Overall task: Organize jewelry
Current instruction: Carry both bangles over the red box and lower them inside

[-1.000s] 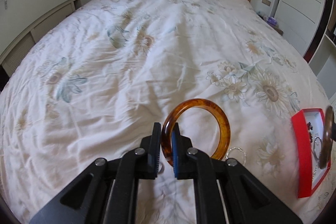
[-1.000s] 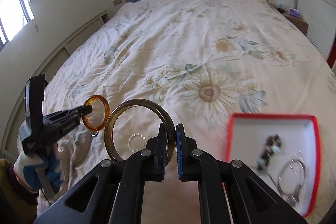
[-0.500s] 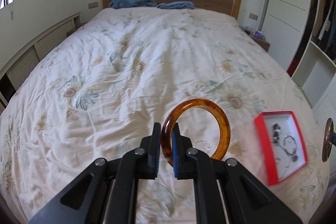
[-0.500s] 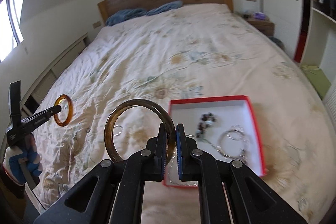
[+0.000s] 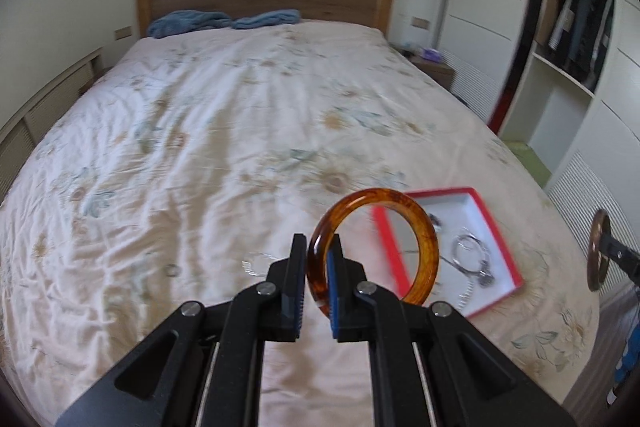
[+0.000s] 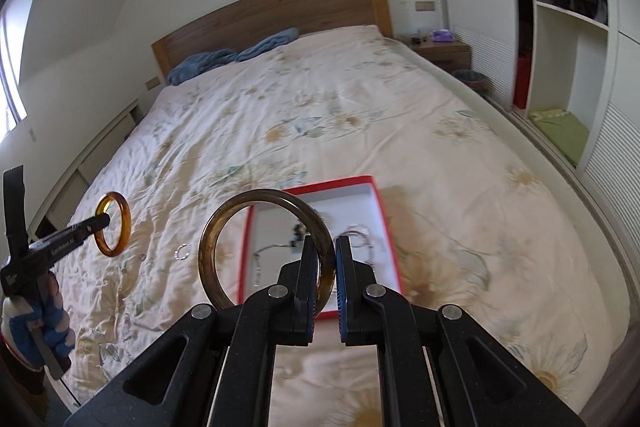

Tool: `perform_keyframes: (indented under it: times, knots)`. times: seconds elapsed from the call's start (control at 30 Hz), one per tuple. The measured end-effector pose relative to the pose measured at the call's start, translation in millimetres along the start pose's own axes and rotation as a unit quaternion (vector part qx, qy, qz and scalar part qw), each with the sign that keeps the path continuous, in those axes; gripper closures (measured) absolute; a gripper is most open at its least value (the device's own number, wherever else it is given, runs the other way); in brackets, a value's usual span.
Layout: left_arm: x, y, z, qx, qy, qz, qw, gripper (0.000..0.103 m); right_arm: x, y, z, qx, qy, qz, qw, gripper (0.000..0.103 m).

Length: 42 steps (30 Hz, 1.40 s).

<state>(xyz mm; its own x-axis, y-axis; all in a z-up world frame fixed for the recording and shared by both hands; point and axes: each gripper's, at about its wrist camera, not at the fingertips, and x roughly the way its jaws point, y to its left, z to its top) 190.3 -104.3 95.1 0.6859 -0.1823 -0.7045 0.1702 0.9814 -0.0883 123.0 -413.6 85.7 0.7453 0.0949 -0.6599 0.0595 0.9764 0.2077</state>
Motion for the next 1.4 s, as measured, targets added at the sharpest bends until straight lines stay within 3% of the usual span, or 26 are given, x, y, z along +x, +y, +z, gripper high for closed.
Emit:
perform_keyframes:
  times: [0.27, 0.6, 0.87, 1.07, 1.4]
  knots:
    - [42.9, -76.2, -14.1, 0.049, 0.040, -0.033, 0.9974, 0.094, 19.5, -30.9, 4.8, 0.013, 0.007, -0.006, 1.000, 0.095]
    - [125.0, -130.3, -27.4, 0.080, 0.101, -0.049, 0.9904, 0.094, 106.9, -42.4, 21.2, 0.009, 0.048, 0.011, 0.999, 0.094]
    - [178.9, -143.1, -35.2, 0.081, 0.137, -0.050, 0.9860, 0.094, 189.3, -35.9, 32.9, -0.007, 0.088, 0.024, 0.996, 0.094]
    - [196.5, -142.7, -40.8, 0.085, 0.147, -0.050, 0.9842, 0.094, 239.7, -30.4, 36.1, -0.018, 0.114, 0.023, 0.993, 0.094]
    - [210.5, -140.8, -43.4, 0.090, 0.151, -0.047, 0.9833, 0.094, 280.8, -28.4, 32.0, -0.041, 0.147, -0.004, 0.988, 0.094]
